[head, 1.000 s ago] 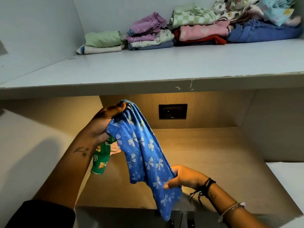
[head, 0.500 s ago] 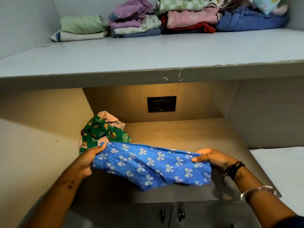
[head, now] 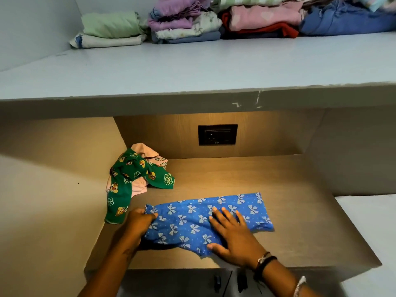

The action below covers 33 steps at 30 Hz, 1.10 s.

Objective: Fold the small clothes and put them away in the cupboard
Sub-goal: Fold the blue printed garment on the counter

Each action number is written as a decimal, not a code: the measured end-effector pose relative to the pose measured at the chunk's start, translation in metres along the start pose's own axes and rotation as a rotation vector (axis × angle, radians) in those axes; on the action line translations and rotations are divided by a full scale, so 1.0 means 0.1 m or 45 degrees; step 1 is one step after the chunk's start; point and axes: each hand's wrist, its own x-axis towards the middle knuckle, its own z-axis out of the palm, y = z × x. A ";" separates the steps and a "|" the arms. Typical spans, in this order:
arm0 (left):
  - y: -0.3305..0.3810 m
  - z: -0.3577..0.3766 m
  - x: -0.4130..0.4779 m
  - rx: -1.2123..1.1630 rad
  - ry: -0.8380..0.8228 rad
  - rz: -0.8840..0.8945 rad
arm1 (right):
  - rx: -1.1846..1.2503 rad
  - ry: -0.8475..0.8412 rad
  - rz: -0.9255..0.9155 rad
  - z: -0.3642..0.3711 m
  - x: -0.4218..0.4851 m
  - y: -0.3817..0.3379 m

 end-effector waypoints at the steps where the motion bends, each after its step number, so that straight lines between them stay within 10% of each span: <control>1: 0.01 -0.01 -0.01 0.012 0.013 0.013 | -0.038 -0.043 0.005 0.03 0.03 -0.04; 16: 0.44 -0.03 -0.17 -0.045 -0.104 0.087 | 0.337 0.430 0.076 -0.08 0.55 -1.59; 33: 1.08 1.86 -0.63 0.254 -0.541 0.373 | 1.383 0.931 1.063 -0.35 0.01 0.31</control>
